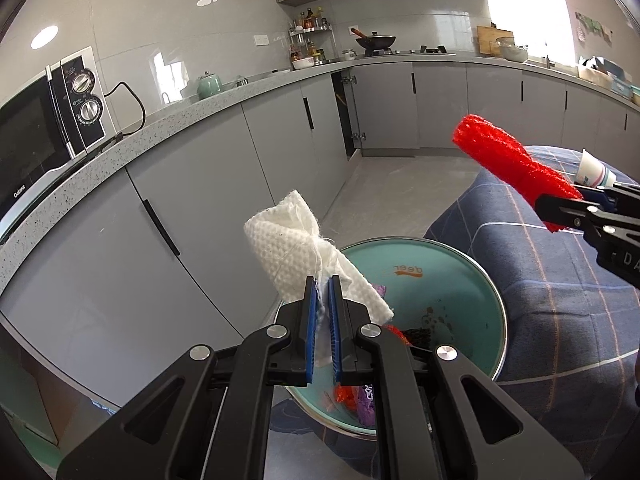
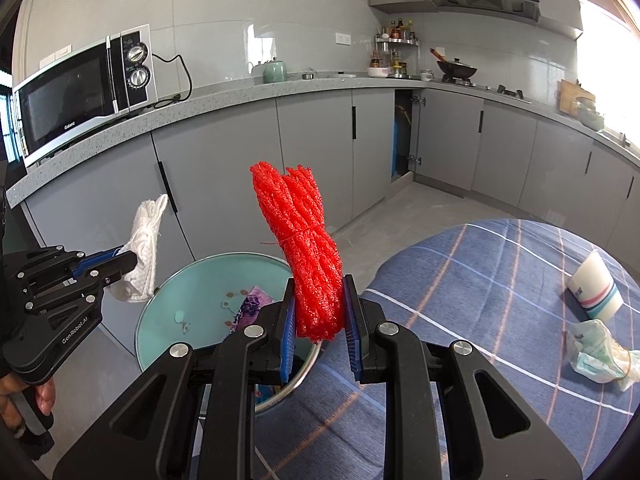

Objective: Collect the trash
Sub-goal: 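Open both tools to drop the white cloth and red net into the bin, then move both tools to the table and grasp the clear bag bundle with the right tool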

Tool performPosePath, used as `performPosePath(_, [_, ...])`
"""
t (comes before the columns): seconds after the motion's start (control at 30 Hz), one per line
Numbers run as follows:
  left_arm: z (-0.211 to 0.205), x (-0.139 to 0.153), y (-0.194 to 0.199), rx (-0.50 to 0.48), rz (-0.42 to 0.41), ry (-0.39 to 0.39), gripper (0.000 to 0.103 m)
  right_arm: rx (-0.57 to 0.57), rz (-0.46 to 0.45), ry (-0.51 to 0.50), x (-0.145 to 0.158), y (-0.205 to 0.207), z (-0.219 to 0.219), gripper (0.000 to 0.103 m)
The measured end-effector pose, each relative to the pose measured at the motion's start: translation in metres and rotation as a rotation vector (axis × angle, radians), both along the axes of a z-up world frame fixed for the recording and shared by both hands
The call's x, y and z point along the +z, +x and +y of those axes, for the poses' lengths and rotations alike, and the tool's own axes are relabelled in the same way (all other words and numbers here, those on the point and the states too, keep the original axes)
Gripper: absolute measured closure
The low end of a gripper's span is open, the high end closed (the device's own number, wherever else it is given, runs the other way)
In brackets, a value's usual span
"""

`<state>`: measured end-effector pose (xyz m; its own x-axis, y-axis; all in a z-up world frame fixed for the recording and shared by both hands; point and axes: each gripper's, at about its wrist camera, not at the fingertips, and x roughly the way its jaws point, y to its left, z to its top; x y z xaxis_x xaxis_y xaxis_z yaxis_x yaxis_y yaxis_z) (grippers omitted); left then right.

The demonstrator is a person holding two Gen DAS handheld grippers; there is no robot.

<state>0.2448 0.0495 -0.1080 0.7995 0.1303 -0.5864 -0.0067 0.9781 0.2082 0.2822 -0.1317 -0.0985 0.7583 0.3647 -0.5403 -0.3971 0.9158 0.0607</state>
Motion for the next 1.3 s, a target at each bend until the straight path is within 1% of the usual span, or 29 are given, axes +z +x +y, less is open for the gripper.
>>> performPosePath(0.27, [0.003, -0.001, 0.002, 0.008, 0.002, -0.004, 0.096, 0.026, 0.004, -0.015, -0.001, 0.004, 0.017, 0.081])
performPosePath(0.63, [0.004, -0.001, 0.002, 0.005, 0.005, -0.01, 0.096, 0.05, 0.011, -0.024, -0.001, 0.008, 0.026, 0.081])
performPosePath(0.73, [0.004, -0.001, 0.002, 0.002, 0.007, -0.01, 0.095, 0.056, 0.014, -0.026, -0.003, 0.008, 0.028, 0.08])
performPosePath(0.77, [0.004, -0.001, 0.003, 0.005, 0.006, -0.011, 0.092, 0.059, 0.017, -0.028, -0.004, 0.008, 0.029, 0.08])
performPosePath(0.9, [0.005, -0.003, 0.005, 0.004, 0.011, -0.011, 0.092, 0.068, 0.02, -0.032, -0.007, 0.01, 0.032, 0.078])
performPosePath(0.93, [0.005, -0.003, 0.005, 0.004, 0.014, -0.011, 0.09, 0.074, 0.022, -0.03, -0.008, 0.01, 0.034, 0.076])
performPosePath(0.97, [0.005, -0.004, 0.005, 0.004, 0.016, -0.012, 0.088, 0.078, 0.02, -0.031, -0.009, 0.011, 0.035, 0.076])
performPosePath(1.0, [0.005, -0.005, 0.006, 0.005, 0.018, -0.009, 0.085, 0.083, 0.021, -0.034, -0.011, 0.011, 0.036, 0.074])
performPosePath(1.07, [0.006, -0.005, 0.005, 0.014, 0.009, -0.005, 0.059, 0.087, 0.024, -0.033, -0.013, 0.013, 0.036, 0.068])
performPosePath(1.1, [0.006, -0.005, 0.005, 0.016, 0.003, -0.003, 0.057, 0.082, 0.022, -0.029, -0.013, 0.013, 0.035, 0.062])
performPosePath(1.2, [0.007, -0.005, 0.005, 0.018, 0.003, 0.0, 0.056, 0.076, 0.032, -0.02, -0.015, 0.014, 0.034, 0.061])
performPosePath(1.27, [0.009, -0.005, 0.005, 0.032, 0.0, -0.001, 0.046, 0.073, 0.03, -0.02, -0.015, 0.013, 0.033, 0.059])
performPosePath(1.3, [0.01, -0.005, 0.004, 0.036, -0.002, -0.002, 0.044, 0.07, 0.03, -0.018, -0.015, 0.012, 0.032, 0.058])
